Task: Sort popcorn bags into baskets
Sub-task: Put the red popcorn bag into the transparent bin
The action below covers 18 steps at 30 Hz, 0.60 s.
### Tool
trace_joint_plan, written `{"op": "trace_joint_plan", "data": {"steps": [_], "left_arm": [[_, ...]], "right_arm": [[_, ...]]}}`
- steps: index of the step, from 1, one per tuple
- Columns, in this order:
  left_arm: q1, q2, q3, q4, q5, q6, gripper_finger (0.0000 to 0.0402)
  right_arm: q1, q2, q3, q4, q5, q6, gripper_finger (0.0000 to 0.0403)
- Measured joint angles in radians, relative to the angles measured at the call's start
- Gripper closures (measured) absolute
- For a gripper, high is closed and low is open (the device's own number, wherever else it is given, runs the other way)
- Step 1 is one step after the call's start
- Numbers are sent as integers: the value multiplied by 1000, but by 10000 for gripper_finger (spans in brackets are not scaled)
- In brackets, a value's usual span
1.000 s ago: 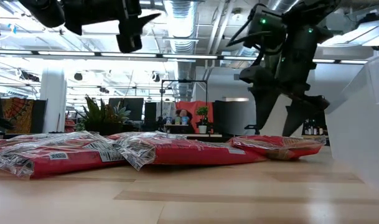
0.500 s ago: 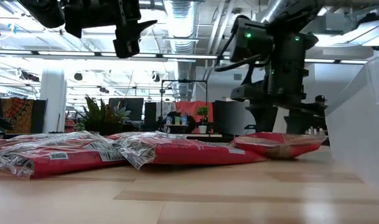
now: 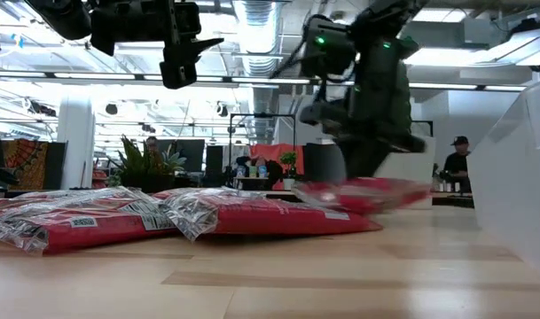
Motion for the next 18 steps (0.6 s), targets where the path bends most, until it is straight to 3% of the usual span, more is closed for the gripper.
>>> {"op": "trace_joint_plan", "data": {"steps": [7,12,15,18], "left_arm": [[0,0,0,0,11,-26,149],[0,0,0,1,33,-38,149],[0,0,0,1,33,-38,149],[0,0,0,2,33,-28,149]], "right_arm": [[21,-2,220,-241,2,-191,389],[118,-31,376,-490,0,-283,396],[201,-90,402,-538,-15,-262,392],[305,-154,401,-550,-25,-144,389]]}}
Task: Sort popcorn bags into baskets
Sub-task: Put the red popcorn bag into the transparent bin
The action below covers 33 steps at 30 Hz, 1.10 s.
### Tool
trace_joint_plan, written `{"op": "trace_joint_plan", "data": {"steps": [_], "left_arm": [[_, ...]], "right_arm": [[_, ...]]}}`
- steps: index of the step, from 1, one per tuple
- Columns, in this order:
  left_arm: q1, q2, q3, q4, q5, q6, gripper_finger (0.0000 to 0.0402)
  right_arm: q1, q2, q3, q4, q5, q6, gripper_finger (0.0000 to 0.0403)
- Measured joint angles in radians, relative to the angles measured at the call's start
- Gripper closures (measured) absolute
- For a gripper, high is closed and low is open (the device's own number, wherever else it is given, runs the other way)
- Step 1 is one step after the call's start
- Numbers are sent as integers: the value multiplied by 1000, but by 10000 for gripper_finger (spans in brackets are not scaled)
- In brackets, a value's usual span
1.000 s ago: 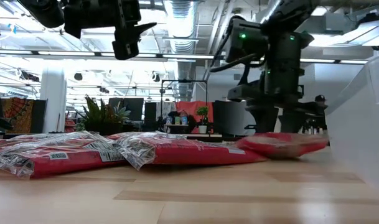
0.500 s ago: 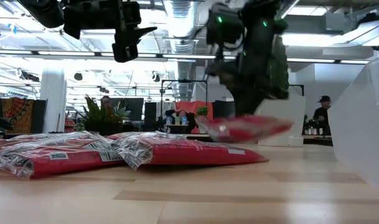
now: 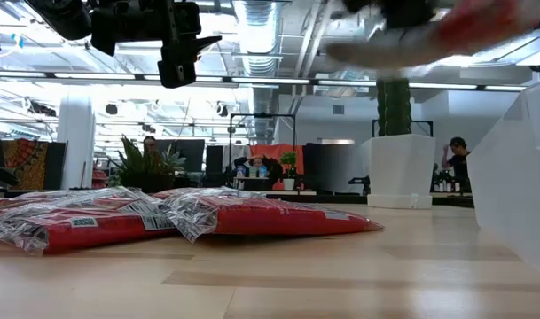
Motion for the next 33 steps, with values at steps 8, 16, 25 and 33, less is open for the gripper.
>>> {"op": "trace_joint_plan", "data": {"steps": [8,16,25,33], "left_arm": [[0,0,0,-1,0,25,149],[0,0,0,-2,-27,35,149],[0,0,0,-12,-27,35,149],[0,0,0,-16,-22,38,149]], "right_arm": [[303,-12,1,-45,50,194,386],[365,135,0,-16,38,131,382],[394,255,1,57,-23,75,364],[395,297,0,98,-29,31,332]]}}
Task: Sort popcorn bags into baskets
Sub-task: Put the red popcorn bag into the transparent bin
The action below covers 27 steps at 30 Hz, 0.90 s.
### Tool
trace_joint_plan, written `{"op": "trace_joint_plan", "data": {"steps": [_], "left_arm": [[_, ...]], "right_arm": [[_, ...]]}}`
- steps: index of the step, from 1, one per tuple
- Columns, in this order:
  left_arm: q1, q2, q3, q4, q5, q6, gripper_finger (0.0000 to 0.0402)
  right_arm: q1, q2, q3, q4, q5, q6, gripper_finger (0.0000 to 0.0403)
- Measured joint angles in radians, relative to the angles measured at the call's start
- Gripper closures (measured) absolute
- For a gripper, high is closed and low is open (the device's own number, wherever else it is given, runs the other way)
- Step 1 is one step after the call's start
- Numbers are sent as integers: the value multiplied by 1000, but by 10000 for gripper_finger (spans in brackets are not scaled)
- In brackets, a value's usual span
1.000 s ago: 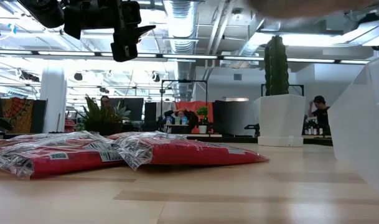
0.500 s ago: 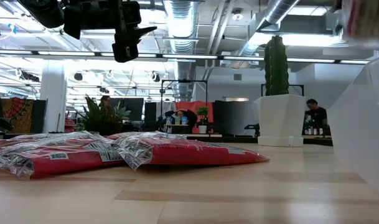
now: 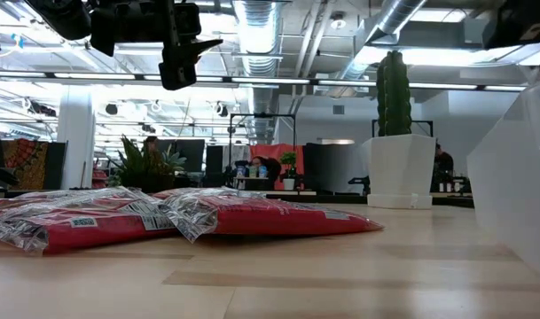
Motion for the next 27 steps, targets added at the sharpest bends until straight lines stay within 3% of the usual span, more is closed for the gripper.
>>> {"op": "trace_joint_plan", "data": {"steps": [7,13,16,20,24,27], "left_arm": [[0,0,0,1,15,17,149],[0,0,0,19,103,13,149],[0,-3,0,59,161,-11,149],[16,-11,40,46,227,-31,149],[27,-11,117,21,274,-30,149],[28,-11,188,-15,310,-13,149]], "right_arm": [[-10,-23,0,-5,-4,-23,225],[-68,-153,0,-79,3,-82,128],[-130,-234,0,-140,69,-110,110],[-255,-330,0,-138,237,-137,107],[-420,-369,1,-40,359,-153,107],[-526,-337,2,86,390,-154,107]]}}
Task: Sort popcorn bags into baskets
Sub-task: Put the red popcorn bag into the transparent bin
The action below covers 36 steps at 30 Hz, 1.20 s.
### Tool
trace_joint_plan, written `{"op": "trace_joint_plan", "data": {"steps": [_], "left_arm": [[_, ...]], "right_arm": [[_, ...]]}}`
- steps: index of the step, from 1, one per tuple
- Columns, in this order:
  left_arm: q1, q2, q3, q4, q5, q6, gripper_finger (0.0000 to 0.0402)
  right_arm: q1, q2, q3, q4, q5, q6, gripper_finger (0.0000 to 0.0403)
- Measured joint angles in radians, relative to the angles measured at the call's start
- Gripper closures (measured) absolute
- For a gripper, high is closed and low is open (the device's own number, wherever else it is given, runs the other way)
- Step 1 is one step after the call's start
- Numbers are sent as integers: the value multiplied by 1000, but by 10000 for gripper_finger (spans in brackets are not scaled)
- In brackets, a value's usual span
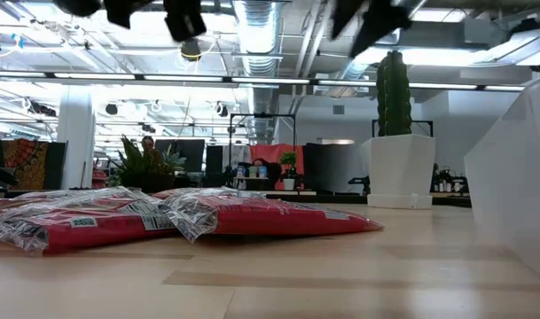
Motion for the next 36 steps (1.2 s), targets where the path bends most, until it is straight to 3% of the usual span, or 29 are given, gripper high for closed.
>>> {"op": "trace_joint_plan", "data": {"steps": [11,14,17,20,24,30,36], "left_arm": [[22,-40,296,-158,109,36,149],[58,-101,397,-333,68,125,149],[84,-182,499,-724,-100,335,149],[70,-267,574,-1093,-457,488,149],[32,-366,575,-1267,-748,466,149],[20,-496,485,-1314,-908,383,149],[20,-573,321,-1315,-935,300,149]], "right_arm": [[-129,316,-2,314,-97,99,107],[-134,375,-2,345,-124,161,107],[-134,420,-2,391,-131,205,107],[-128,447,-2,403,-132,254,107],[-125,464,-3,423,-131,281,107],[-127,533,1,509,-134,346,106],[-126,592,-1,576,-178,376,108]]}}
